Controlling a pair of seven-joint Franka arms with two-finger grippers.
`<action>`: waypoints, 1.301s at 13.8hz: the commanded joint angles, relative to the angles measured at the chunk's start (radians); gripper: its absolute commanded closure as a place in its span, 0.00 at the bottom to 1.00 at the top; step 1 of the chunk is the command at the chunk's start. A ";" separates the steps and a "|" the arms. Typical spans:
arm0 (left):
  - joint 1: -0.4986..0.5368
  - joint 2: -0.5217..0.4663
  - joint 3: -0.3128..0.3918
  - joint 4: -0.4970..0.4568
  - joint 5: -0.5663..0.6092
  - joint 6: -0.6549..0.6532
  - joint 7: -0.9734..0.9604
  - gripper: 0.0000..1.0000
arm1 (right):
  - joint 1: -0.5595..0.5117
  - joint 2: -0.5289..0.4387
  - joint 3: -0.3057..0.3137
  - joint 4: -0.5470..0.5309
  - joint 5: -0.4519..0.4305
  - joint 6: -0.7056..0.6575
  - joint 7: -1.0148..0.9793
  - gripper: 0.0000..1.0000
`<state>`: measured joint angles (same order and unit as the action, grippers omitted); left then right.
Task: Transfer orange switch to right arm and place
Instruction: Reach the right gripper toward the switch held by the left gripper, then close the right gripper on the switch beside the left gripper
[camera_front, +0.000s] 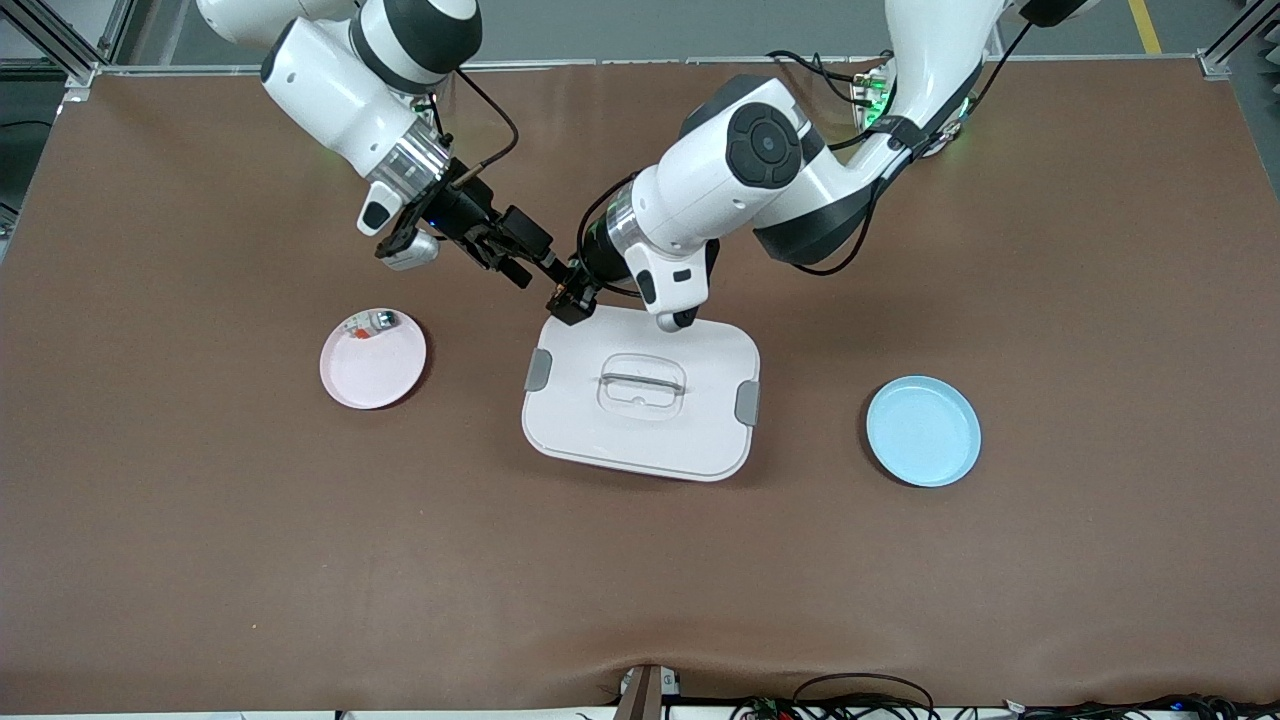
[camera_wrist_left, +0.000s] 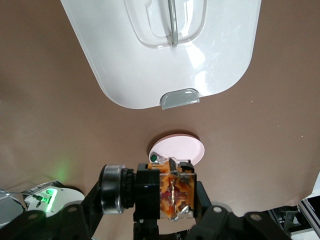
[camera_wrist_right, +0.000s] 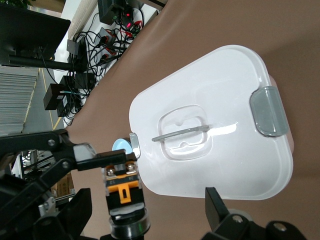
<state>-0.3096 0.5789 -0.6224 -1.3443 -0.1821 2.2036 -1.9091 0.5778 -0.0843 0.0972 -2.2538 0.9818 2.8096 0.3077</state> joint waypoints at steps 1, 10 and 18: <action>-0.013 0.015 0.004 0.028 -0.014 0.002 -0.013 1.00 | 0.013 0.037 -0.008 0.046 0.026 -0.001 -0.019 0.00; -0.013 0.022 0.004 0.039 -0.014 0.004 -0.011 1.00 | 0.040 0.070 -0.008 0.072 0.028 0.001 -0.050 0.61; -0.013 0.029 0.004 0.048 -0.014 0.004 -0.008 1.00 | 0.056 0.083 -0.008 0.079 0.029 0.002 -0.016 1.00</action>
<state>-0.3099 0.5896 -0.6220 -1.3360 -0.1848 2.2013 -1.9094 0.6062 -0.0203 0.0967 -2.1889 0.9849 2.8106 0.2800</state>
